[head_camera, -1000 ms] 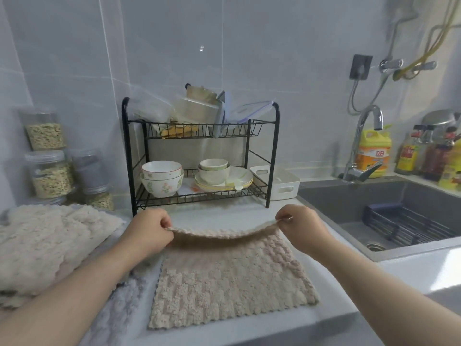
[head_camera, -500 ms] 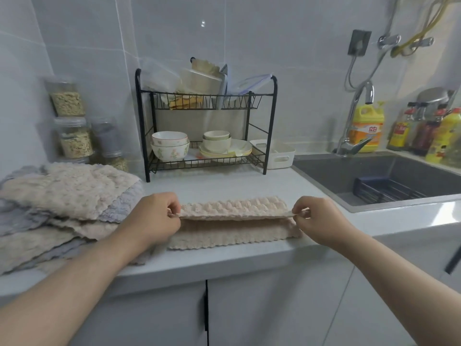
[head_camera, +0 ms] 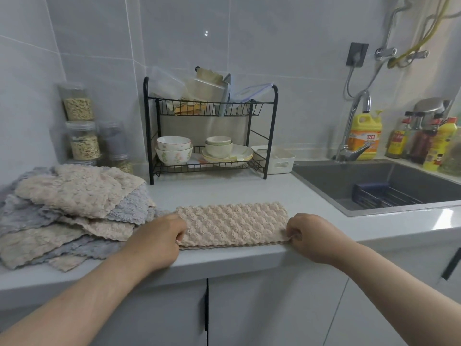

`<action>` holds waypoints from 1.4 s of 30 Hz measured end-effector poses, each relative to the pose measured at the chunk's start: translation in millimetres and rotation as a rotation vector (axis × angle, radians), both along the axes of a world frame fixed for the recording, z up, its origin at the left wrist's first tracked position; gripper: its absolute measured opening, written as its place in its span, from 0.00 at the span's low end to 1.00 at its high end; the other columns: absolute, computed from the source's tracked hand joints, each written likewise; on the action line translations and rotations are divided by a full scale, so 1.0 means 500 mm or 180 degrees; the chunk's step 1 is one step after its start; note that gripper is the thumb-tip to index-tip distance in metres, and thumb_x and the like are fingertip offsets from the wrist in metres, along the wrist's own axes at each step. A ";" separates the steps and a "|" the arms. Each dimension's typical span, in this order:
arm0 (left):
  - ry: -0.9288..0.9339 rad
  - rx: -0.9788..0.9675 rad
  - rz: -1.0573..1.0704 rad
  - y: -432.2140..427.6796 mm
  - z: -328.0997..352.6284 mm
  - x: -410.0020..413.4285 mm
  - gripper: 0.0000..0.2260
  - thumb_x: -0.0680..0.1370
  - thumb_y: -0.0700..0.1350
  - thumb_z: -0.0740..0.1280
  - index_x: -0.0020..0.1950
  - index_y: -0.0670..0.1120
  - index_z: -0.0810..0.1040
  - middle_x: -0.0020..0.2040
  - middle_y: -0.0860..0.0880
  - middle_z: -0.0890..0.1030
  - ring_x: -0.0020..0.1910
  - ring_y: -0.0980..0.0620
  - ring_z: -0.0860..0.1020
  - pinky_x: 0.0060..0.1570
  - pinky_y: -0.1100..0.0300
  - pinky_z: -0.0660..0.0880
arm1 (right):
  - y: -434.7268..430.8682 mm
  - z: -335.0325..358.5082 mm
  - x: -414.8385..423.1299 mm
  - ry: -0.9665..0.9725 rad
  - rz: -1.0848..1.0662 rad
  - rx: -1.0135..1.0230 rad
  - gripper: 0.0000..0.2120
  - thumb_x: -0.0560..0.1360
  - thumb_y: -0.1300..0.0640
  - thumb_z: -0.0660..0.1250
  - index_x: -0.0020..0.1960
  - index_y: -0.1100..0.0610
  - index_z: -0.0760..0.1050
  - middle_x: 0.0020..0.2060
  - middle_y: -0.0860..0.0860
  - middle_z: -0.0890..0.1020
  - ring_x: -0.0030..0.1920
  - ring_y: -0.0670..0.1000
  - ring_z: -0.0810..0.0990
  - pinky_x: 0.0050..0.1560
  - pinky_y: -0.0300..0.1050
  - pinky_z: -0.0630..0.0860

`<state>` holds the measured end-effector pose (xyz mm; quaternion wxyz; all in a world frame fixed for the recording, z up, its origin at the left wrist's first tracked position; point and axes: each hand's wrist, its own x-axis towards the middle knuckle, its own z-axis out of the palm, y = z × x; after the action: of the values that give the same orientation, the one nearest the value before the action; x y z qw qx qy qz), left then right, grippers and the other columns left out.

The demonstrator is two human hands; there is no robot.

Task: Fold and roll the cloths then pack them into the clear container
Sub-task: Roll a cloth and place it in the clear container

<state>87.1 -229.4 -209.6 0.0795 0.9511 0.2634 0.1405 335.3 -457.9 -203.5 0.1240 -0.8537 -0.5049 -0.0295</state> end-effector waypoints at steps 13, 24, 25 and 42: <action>-0.0586 -0.0516 -0.0103 0.018 -0.027 0.008 0.10 0.73 0.45 0.69 0.33 0.46 0.74 0.43 0.55 0.75 0.43 0.59 0.74 0.47 0.62 0.72 | 0.101 0.064 0.032 0.4184 -0.1880 0.1617 0.16 0.74 0.62 0.66 0.59 0.66 0.70 0.50 0.58 0.75 0.35 0.55 0.75 0.36 0.45 0.77; -0.0123 -0.0418 -0.0435 -0.008 0.027 0.115 0.34 0.72 0.65 0.67 0.75 0.57 0.62 0.74 0.55 0.63 0.72 0.53 0.61 0.72 0.54 0.58 | 0.112 0.067 0.042 0.3718 -0.0807 0.1747 0.27 0.74 0.71 0.63 0.66 0.47 0.70 0.55 0.57 0.79 0.52 0.62 0.83 0.58 0.61 0.78; 0.0172 -0.0378 -0.0472 -0.015 0.028 0.145 0.38 0.72 0.69 0.63 0.77 0.58 0.56 0.78 0.54 0.56 0.77 0.52 0.54 0.74 0.52 0.52 | 0.109 0.066 0.046 0.3692 -0.0787 0.1769 0.29 0.74 0.71 0.63 0.67 0.46 0.70 0.55 0.56 0.78 0.53 0.64 0.82 0.60 0.63 0.77; 0.0378 0.0006 -0.0502 -0.002 0.018 0.227 0.38 0.74 0.72 0.52 0.79 0.56 0.48 0.80 0.51 0.46 0.78 0.52 0.44 0.76 0.53 0.43 | 0.083 0.129 0.120 0.2101 -0.1054 0.1994 0.23 0.77 0.63 0.61 0.71 0.51 0.71 0.55 0.54 0.80 0.30 0.53 0.78 0.22 0.39 0.70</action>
<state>200.5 -230.4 -200.4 0.0738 0.9756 0.1918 0.0774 395.5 -416.3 -139.3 0.5223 -0.8080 -0.2627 0.0730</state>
